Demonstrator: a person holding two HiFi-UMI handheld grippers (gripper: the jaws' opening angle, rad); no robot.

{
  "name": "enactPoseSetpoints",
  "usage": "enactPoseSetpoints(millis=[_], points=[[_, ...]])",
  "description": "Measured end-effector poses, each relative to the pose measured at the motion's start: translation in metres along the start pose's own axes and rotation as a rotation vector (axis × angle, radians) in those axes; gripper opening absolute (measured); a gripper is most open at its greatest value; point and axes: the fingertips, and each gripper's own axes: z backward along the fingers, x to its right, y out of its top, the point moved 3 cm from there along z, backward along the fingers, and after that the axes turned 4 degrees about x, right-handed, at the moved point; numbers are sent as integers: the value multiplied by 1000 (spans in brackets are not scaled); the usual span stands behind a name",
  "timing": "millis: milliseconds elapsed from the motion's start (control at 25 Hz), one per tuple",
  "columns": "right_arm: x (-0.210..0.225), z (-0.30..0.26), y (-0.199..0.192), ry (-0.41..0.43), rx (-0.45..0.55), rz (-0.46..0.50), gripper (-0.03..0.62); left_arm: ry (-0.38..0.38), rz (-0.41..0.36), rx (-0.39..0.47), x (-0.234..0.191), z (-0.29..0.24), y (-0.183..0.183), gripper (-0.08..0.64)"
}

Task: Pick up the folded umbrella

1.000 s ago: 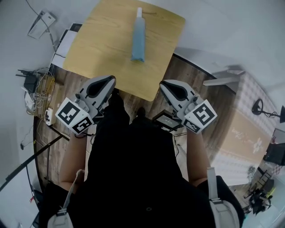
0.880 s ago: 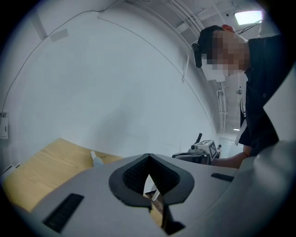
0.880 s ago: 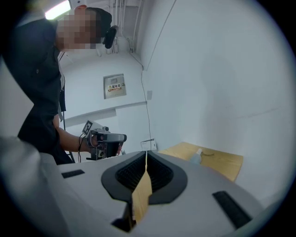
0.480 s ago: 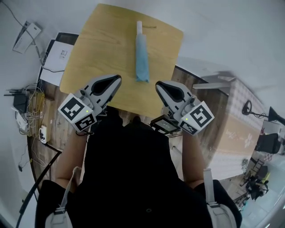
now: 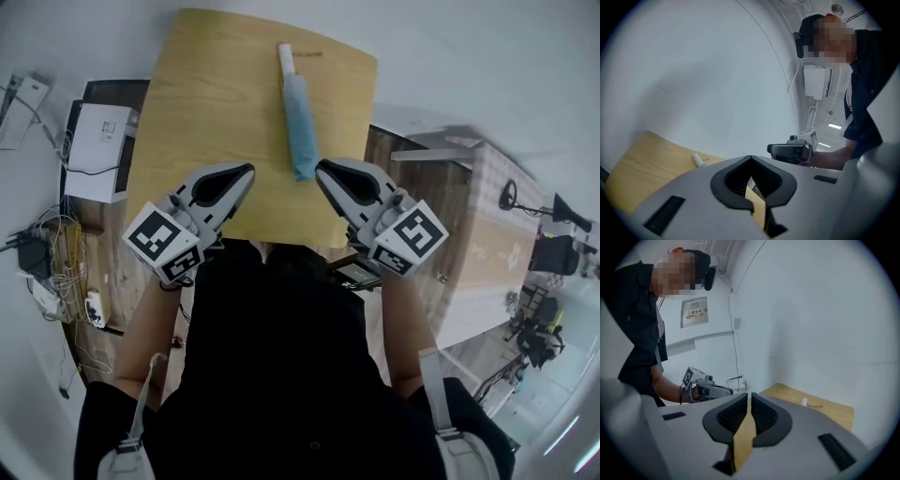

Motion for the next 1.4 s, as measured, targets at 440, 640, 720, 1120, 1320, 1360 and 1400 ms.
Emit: enactPoseSetpoints(millis=[440, 640, 720, 1120, 1320, 1360, 1400], points=[[57, 6, -26, -198, -52, -130, 158, 44, 13, -8, -52, -16, -5, 11], [87, -2, -45, -227, -89, -205, 219, 65, 43, -18, -46, -19, -19, 11], [95, -8, -54, -211, -124, -236, 241, 75, 55, -28, -45, -25, -26, 11], [123, -47, -97, -178, -264, -294, 296, 119, 119, -3, -63, -38, -45, 11], [143, -56, -119, -226, -300, -384, 308, 134, 98, -27, -74, -44, -52, 11], [147, -58, -124, -233, -311, -401, 310, 138, 95, -30, -76, -46, -53, 11], [149, -60, -130, -239, -325, -415, 311, 142, 95, -31, -79, -47, -54, 11]])
